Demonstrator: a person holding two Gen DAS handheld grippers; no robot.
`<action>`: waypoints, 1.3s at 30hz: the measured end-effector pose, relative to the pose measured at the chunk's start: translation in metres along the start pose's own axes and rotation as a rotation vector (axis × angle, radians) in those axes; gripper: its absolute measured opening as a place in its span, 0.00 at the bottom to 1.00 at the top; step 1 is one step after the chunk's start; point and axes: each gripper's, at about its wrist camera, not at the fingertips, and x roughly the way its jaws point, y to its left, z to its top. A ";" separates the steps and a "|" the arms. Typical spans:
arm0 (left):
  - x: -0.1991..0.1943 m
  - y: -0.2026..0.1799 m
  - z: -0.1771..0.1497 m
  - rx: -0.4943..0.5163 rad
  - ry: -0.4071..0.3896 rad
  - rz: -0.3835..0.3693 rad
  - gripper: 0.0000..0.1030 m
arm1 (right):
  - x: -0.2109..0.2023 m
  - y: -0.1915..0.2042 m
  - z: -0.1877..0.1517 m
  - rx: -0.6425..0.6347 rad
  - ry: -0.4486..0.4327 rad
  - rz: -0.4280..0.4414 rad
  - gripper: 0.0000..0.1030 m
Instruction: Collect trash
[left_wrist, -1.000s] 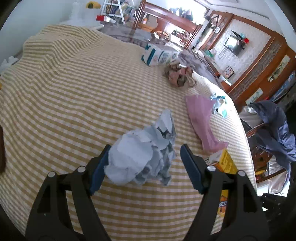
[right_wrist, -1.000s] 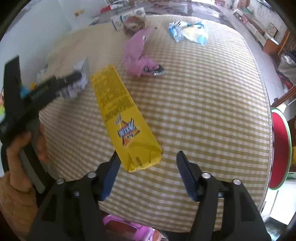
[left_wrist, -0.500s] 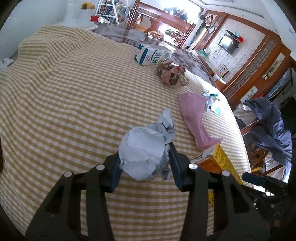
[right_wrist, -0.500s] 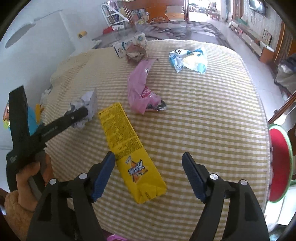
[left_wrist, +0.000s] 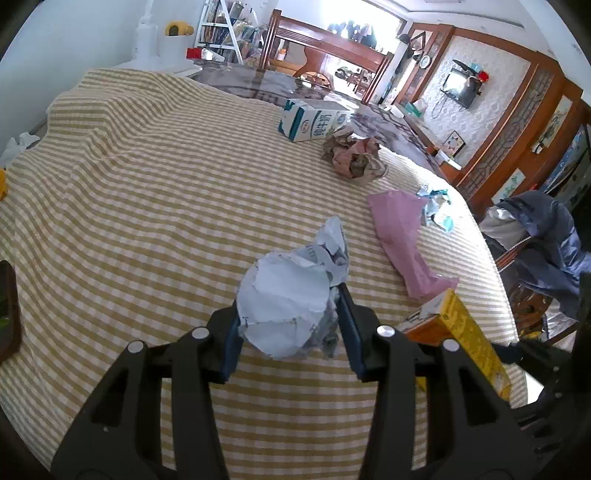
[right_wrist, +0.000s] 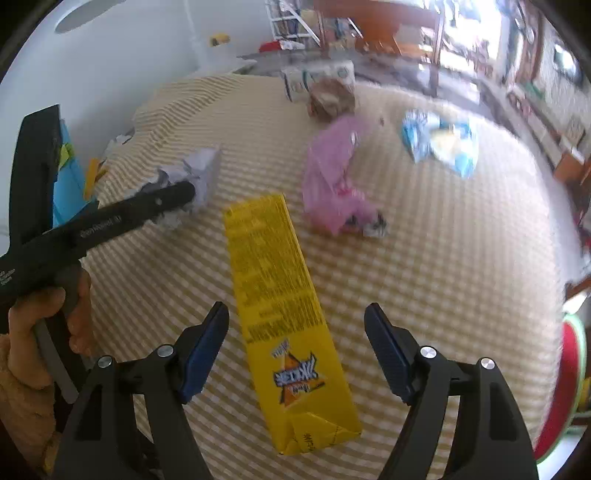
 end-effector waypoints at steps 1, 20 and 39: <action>0.001 0.000 0.000 0.001 0.000 0.005 0.43 | 0.002 -0.002 -0.002 0.009 0.009 0.006 0.62; -0.032 -0.046 -0.003 0.097 -0.034 -0.061 0.43 | -0.086 -0.080 -0.003 0.360 -0.358 0.127 0.34; -0.045 -0.159 0.005 0.205 -0.026 -0.241 0.43 | -0.129 -0.123 -0.034 0.490 -0.464 0.010 0.33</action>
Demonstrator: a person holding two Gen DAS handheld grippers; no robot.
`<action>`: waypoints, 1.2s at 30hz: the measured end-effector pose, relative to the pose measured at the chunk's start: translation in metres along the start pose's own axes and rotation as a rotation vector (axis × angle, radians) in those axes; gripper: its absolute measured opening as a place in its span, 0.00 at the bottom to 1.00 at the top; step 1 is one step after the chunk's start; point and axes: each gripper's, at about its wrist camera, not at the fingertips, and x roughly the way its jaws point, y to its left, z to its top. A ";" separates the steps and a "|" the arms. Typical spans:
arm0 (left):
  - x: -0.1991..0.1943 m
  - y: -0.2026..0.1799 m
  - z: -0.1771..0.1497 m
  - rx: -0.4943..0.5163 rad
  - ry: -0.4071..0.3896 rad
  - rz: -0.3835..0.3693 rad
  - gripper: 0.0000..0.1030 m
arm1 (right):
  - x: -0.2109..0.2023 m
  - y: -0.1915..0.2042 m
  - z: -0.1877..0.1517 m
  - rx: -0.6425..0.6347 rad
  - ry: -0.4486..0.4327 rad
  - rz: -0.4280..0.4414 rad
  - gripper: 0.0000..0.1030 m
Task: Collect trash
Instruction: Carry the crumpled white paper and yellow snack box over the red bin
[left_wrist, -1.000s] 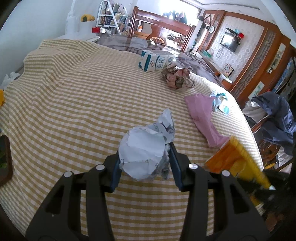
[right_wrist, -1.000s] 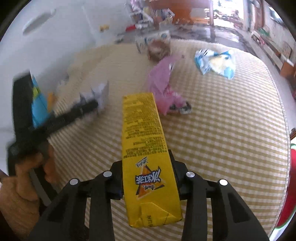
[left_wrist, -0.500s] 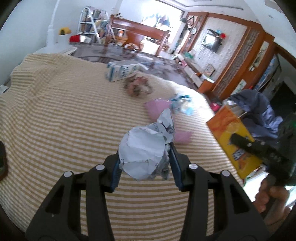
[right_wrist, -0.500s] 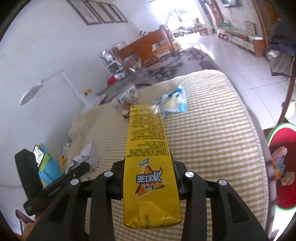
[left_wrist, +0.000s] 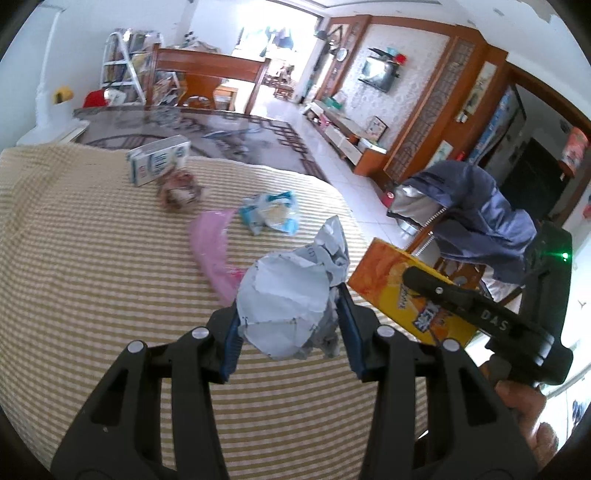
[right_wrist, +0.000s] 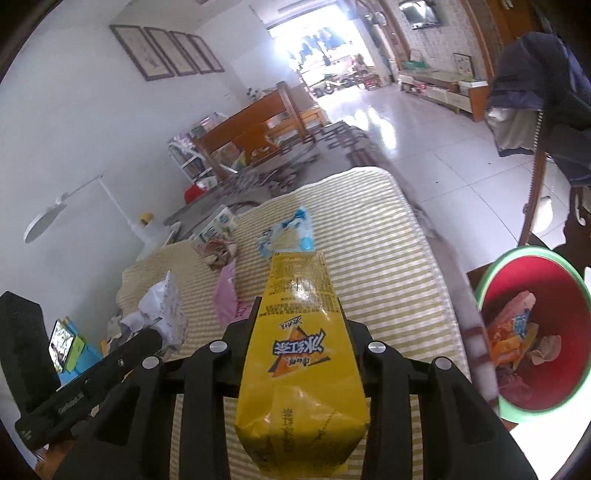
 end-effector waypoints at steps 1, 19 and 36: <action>0.001 -0.003 0.000 0.006 0.003 -0.005 0.43 | -0.002 -0.003 0.000 0.009 -0.002 -0.001 0.33; 0.030 -0.067 -0.004 0.127 0.063 -0.082 0.43 | -0.038 -0.054 0.011 0.166 -0.103 -0.059 0.32; 0.107 -0.163 -0.023 0.209 0.257 -0.310 0.43 | -0.104 -0.152 0.005 0.511 -0.331 -0.192 0.33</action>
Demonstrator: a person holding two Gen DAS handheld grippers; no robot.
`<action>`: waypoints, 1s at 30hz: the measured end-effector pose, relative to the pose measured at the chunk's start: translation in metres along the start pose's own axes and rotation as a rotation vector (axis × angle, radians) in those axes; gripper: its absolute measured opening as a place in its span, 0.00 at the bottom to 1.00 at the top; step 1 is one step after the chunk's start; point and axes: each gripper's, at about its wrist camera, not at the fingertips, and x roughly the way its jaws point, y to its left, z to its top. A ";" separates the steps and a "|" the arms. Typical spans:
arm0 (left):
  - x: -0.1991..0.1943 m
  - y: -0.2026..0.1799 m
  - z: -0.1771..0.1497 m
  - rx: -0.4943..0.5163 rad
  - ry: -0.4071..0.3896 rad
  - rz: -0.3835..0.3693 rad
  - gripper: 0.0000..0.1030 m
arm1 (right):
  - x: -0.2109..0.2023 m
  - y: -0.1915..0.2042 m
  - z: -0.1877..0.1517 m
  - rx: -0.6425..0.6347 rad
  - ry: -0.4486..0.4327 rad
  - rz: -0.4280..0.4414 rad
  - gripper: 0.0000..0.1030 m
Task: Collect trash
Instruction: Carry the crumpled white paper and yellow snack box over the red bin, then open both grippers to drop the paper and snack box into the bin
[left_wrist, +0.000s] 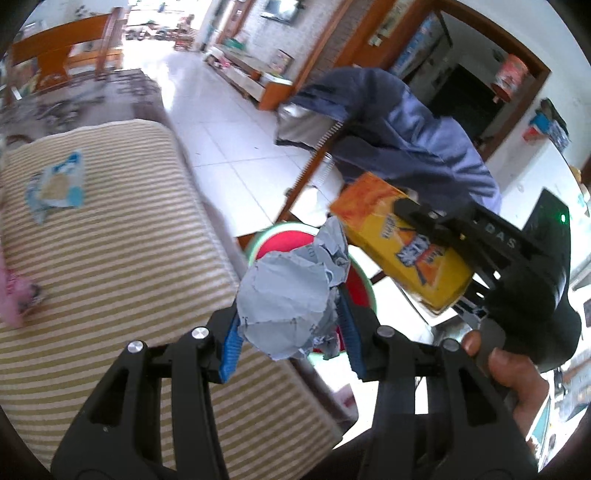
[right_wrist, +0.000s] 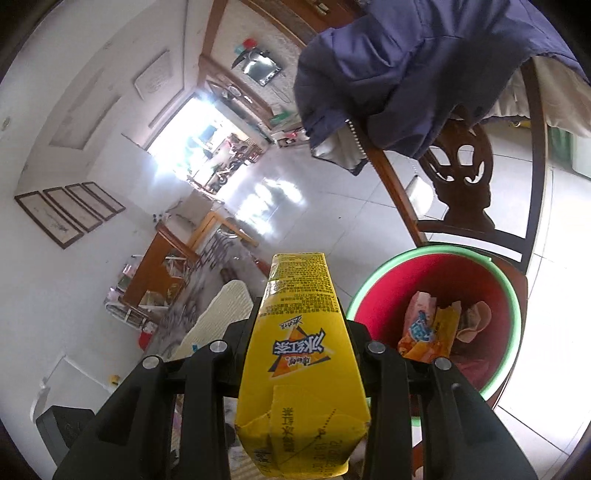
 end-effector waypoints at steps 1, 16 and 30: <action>0.005 -0.006 0.000 0.014 0.008 -0.006 0.43 | 0.001 0.001 0.001 0.000 0.001 -0.003 0.33; 0.036 -0.008 -0.005 0.007 0.062 -0.020 0.43 | 0.004 -0.014 0.009 0.030 -0.019 -0.030 0.33; 0.053 -0.013 0.000 -0.003 0.090 -0.040 0.46 | 0.007 -0.017 0.011 0.048 -0.027 -0.056 0.34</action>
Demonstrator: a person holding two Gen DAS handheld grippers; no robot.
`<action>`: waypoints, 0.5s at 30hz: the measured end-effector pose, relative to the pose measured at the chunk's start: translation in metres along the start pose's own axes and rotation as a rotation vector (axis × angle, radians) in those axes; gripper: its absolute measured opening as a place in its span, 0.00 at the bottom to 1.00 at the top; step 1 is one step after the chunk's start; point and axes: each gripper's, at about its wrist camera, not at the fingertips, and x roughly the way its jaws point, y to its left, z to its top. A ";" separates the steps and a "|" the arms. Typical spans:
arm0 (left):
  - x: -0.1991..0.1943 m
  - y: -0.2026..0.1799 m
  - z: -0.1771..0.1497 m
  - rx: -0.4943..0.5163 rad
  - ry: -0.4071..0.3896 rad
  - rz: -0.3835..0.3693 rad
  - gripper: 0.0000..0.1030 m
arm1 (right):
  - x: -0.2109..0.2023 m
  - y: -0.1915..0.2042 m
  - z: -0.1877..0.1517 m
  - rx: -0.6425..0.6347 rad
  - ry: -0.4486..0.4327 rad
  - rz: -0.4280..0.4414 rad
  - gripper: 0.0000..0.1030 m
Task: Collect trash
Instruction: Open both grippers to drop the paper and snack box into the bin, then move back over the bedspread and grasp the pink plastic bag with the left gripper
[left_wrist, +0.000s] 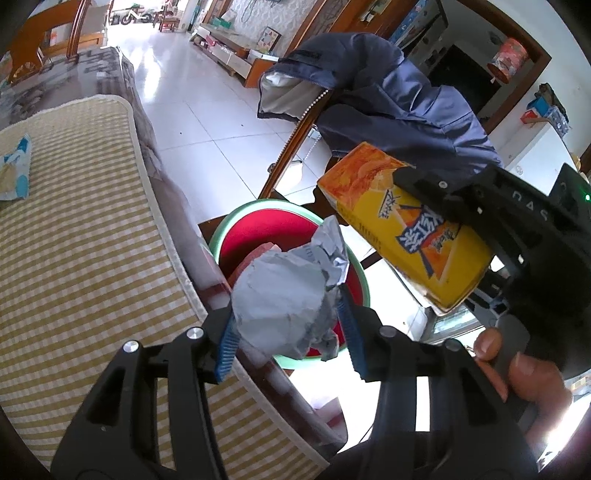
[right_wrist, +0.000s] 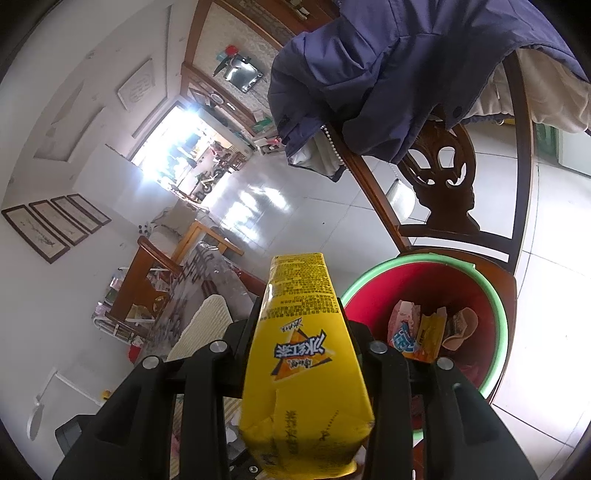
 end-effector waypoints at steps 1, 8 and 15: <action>0.001 0.000 0.001 -0.006 0.004 -0.006 0.54 | -0.001 0.000 0.000 0.001 -0.003 -0.009 0.37; -0.009 0.008 0.001 -0.027 -0.026 -0.002 0.72 | -0.004 0.002 0.002 -0.012 -0.032 -0.043 0.67; -0.053 0.065 -0.013 -0.100 -0.127 0.169 0.73 | 0.004 0.007 -0.001 -0.034 0.012 -0.039 0.71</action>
